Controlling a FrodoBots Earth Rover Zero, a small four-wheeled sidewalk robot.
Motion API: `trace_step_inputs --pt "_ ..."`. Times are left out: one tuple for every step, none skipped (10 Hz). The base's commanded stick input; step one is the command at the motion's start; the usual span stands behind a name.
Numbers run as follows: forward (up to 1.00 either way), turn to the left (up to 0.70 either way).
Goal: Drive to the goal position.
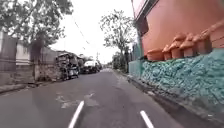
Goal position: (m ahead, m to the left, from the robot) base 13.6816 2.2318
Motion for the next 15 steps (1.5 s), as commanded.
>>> trace_step_inputs --pt "1.00 0.00" --pt "1.00 0.00" --pt "1.00 0.00" --pt "1.00 0.00" --pt "1.00 0.00" --pt "1.00 0.00" --pt "1.00 0.00" --pt "1.00 0.23" --pt "1.00 0.40" --pt "1.00 0.40" --pt "1.00 0.12" --pt "1.00 0.00" --pt "1.00 0.00" --pt "1.00 0.00" --pt "1.00 0.00"
